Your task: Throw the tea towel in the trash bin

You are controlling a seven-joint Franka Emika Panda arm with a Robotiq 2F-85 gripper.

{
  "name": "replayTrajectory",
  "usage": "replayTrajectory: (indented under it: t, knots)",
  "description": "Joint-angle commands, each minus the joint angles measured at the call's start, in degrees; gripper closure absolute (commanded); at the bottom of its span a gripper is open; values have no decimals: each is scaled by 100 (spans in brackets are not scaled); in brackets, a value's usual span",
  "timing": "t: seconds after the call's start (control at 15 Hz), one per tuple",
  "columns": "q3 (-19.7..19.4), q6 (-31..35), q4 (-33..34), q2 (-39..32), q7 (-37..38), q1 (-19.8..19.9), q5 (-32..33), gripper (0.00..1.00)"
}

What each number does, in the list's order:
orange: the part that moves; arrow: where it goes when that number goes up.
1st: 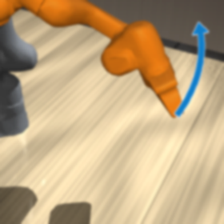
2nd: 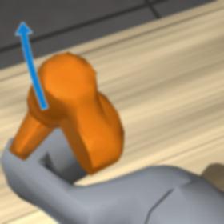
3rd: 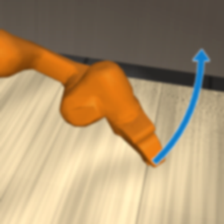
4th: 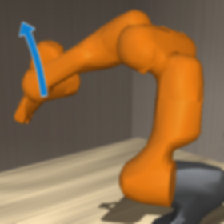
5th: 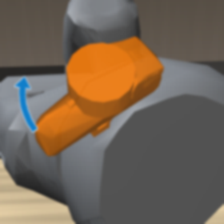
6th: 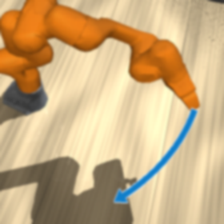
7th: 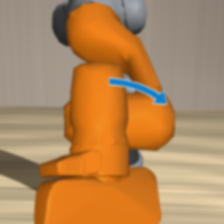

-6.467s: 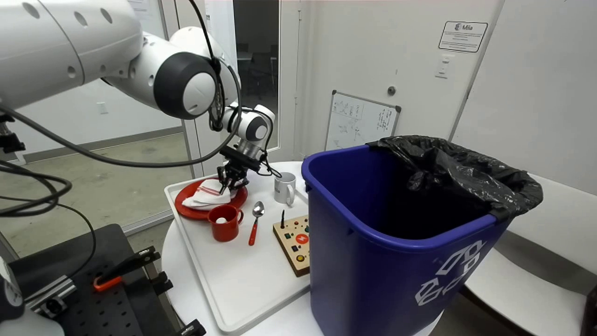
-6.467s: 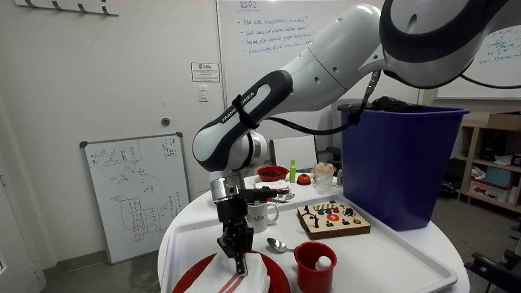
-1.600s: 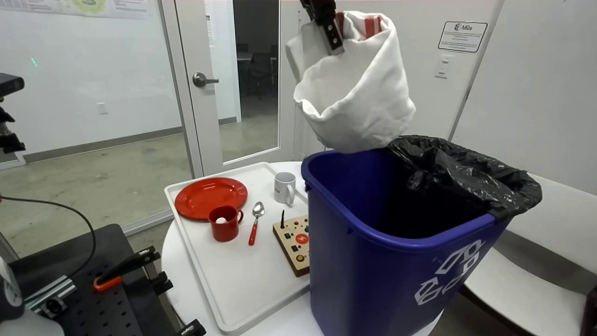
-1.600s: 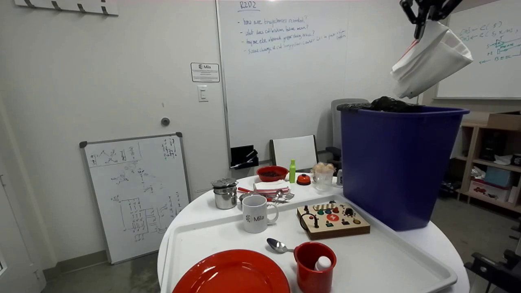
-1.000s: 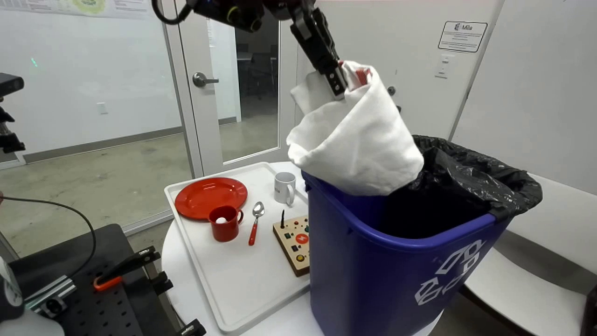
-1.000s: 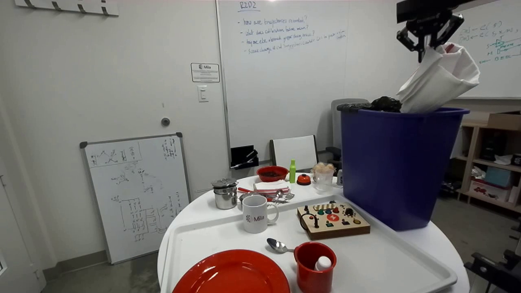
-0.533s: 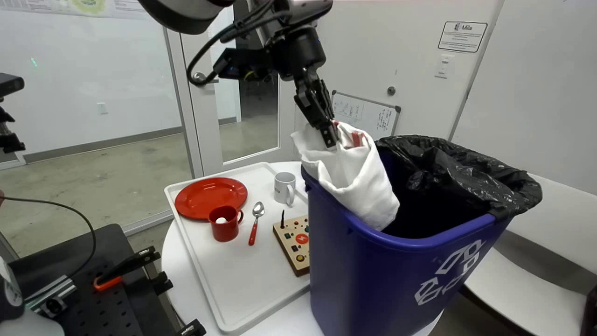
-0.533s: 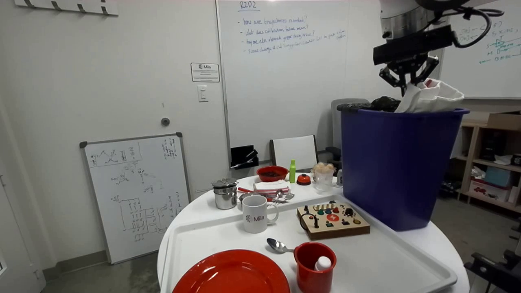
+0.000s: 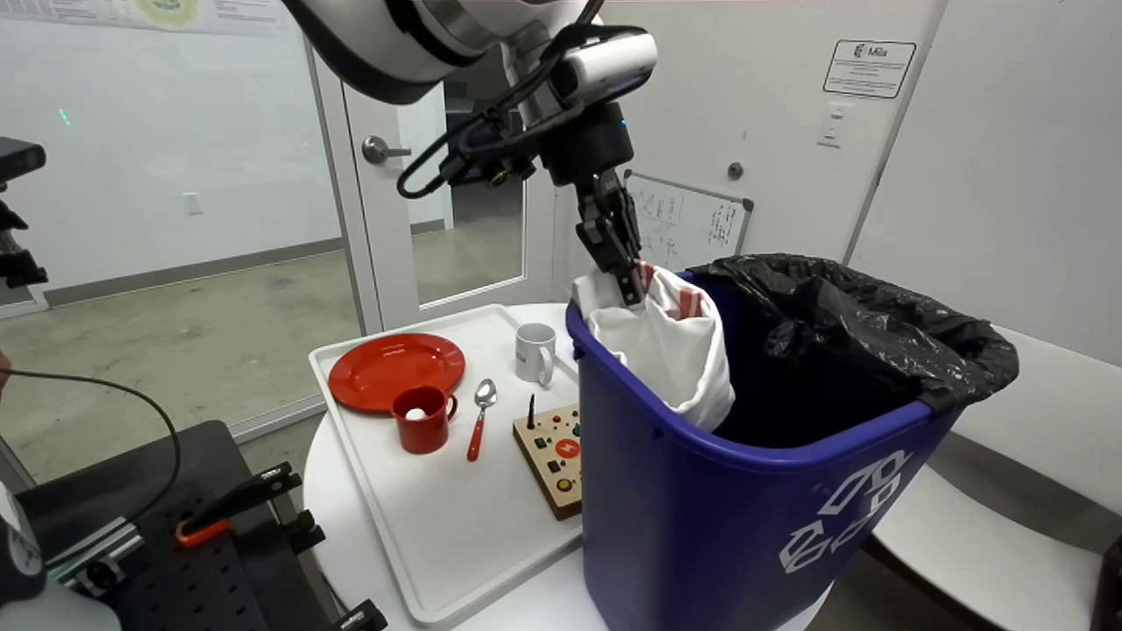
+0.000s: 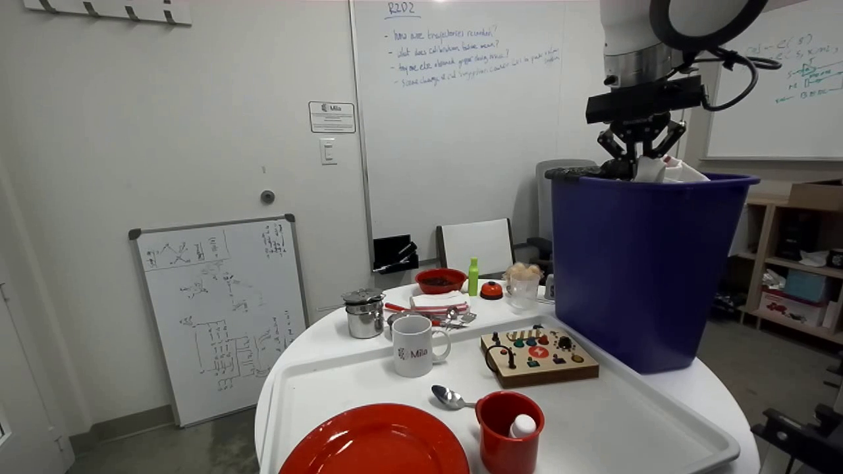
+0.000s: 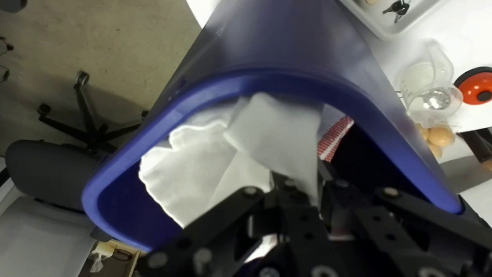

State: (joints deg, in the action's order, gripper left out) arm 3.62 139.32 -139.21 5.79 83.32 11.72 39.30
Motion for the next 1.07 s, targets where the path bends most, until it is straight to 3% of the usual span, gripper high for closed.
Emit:
replayTrajectory:
  t: [0.0, 0.13, 0.2, 0.33, 0.47, 0.8, 1.0]
  knots:
    - [-376, 565, -51, -164, 156, -171, -402, 89]
    - [-532, 908, -145, -249, 111, -169, -907, 89]
    - [-598, 1077, -194, -284, 59, -166, -1222, 64]
    - [-676, 1366, -267, -325, -13, -172, -1654, 56]
    - [-708, 1554, -285, -342, -9, -187, -1834, 41]
    - [-656, 1400, -218, -166, 314, -204, -1458, 5]
    - [-580, 1085, -212, 125, 680, -172, -968, 0]
